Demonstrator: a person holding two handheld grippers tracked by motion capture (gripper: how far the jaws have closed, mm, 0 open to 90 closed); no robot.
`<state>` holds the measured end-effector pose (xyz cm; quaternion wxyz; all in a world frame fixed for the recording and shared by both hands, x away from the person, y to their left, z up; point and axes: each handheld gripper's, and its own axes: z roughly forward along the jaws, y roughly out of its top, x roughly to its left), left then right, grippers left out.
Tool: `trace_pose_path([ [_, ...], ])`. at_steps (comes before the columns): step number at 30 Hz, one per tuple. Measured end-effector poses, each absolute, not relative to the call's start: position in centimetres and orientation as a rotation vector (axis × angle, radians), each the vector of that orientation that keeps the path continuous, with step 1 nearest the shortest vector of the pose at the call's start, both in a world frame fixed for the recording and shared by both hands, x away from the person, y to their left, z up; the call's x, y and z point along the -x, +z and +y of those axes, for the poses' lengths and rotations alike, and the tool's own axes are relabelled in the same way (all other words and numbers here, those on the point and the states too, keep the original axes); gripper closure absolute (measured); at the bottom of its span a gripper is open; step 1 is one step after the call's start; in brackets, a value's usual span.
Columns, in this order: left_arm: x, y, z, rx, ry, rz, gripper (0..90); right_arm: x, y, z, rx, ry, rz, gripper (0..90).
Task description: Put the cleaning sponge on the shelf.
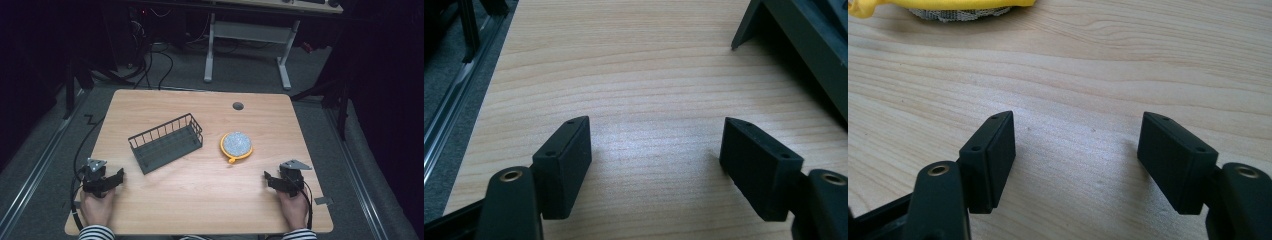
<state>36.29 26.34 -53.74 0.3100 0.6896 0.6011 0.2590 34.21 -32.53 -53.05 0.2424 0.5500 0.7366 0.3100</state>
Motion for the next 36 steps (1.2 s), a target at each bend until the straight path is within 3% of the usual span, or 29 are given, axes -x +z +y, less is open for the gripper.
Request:
trace_pose_path([
  [15, -36.2, -53.7, 26.2, -1.802, 0.694, 1.622, 25.8, -34.2, -53.0, -32.5, -1.504, 0.847, 2.013, 31.5],
  [24, -35.9, -53.1, 26.9, -1.769, 0.652, 1.658, 35.7, -34.2, -53.0, -32.5, -1.506, 0.849, 2.013, 31.5],
  [36, -35.2, -49.3, 26.8, -1.682, 0.604, 1.545, 31.5, -34.2, -53.0, -32.5, -1.504, 0.85, 2.014, 31.4],
])
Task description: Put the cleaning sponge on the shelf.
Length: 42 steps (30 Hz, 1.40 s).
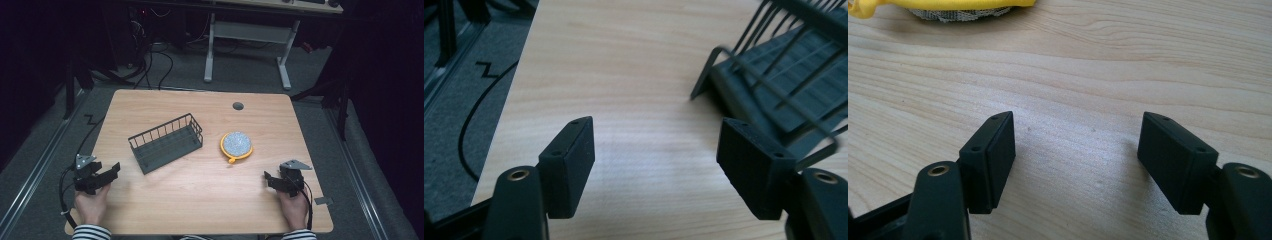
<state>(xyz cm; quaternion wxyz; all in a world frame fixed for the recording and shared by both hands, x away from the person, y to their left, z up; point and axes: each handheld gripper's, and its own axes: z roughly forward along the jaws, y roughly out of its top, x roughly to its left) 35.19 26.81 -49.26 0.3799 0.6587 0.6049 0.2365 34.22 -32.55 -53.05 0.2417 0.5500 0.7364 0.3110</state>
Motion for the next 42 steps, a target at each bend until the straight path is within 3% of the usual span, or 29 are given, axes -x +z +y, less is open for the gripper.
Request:
trace_pose_path([
  [11, -35.1, -45.9, 26.2, -1.67, 0.589, 1.473, 29.6, -34.2, -53.0, -32.5, -1.507, 0.849, 2.013, 31.3],
  [24, -37.5, -42.9, 25.4, -1.692, 0.527, 1.428, 29.4, -34.2, -53.0, -32.6, -1.503, 0.849, 2.014, 31.4],
  [42, -41.7, -44.2, 22.3, -1.828, 0.446, 1.409, 35.2, -34.2, -53.0, -32.5, -1.499, 0.85, 2.016, 31.1],
])
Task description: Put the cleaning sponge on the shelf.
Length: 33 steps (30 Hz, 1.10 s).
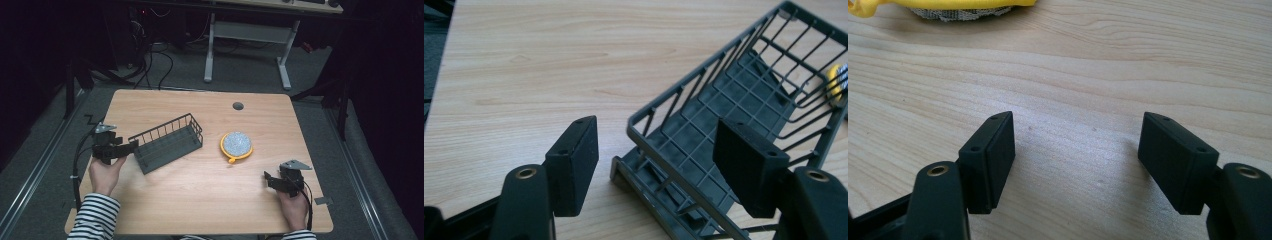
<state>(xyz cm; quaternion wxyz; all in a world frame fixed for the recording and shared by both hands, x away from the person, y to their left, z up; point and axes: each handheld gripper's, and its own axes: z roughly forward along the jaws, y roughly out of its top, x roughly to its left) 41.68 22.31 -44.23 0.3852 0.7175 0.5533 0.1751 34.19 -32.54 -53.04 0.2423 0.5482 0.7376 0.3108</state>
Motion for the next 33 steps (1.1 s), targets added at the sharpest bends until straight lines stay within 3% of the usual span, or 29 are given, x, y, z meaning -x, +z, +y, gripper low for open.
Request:
trace_pose_path([
  [8, -41.7, -44.4, 21.2, -1.874, 0.465, 1.39, 39.1, -34.2, -53.0, -32.5, -1.499, 0.85, 2.017, 31.1],
  [18, -41.3, -45.1, 20.3, -1.949, 0.512, 1.367, 51.0, -34.2, -53.0, -32.5, -1.499, 0.851, 2.016, 31.0],
  [33, -39.4, -45.1, 19.7, -1.941, 0.483, 1.34, 51.8, -34.2, -53.0, -32.5, -1.498, 0.851, 2.018, 30.8],
])
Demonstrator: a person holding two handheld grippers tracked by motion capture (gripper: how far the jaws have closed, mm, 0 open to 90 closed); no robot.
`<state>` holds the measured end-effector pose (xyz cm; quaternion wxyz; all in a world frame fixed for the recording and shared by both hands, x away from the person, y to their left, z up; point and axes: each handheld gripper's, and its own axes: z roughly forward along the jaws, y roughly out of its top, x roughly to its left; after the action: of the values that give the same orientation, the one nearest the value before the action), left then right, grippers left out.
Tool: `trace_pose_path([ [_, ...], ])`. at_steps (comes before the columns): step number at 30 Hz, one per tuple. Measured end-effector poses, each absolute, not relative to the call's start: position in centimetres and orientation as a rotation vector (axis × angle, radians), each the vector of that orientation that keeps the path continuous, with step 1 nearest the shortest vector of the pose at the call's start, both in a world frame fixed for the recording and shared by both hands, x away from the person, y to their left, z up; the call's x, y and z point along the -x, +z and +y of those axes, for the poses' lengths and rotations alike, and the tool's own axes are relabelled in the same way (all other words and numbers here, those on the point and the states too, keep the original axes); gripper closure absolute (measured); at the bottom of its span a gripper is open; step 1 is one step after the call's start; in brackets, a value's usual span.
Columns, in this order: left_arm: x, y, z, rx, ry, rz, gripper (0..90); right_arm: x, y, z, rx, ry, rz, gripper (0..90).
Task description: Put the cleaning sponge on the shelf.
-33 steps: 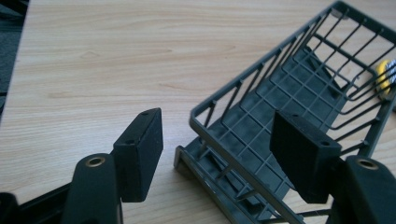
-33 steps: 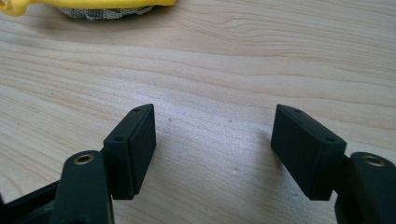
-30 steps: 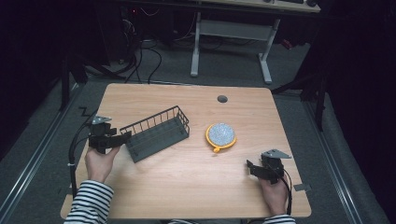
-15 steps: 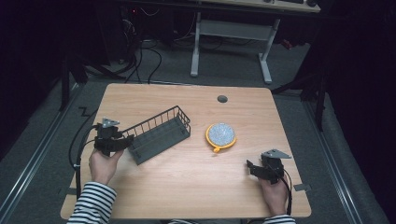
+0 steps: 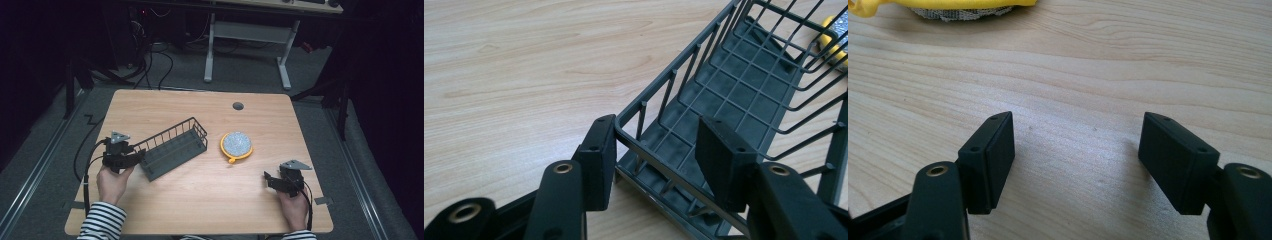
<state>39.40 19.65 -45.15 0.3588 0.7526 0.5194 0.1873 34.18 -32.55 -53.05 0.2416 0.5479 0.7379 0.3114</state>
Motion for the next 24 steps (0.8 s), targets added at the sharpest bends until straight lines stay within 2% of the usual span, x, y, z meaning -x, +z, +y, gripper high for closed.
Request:
trace_pose_path([
  [24, -34.9, -45.5, 17.0, -1.916, 0.43, 1.255, 49.6, -34.1, -53.0, -32.5, -1.5, 0.849, 2.018, 30.8],
])
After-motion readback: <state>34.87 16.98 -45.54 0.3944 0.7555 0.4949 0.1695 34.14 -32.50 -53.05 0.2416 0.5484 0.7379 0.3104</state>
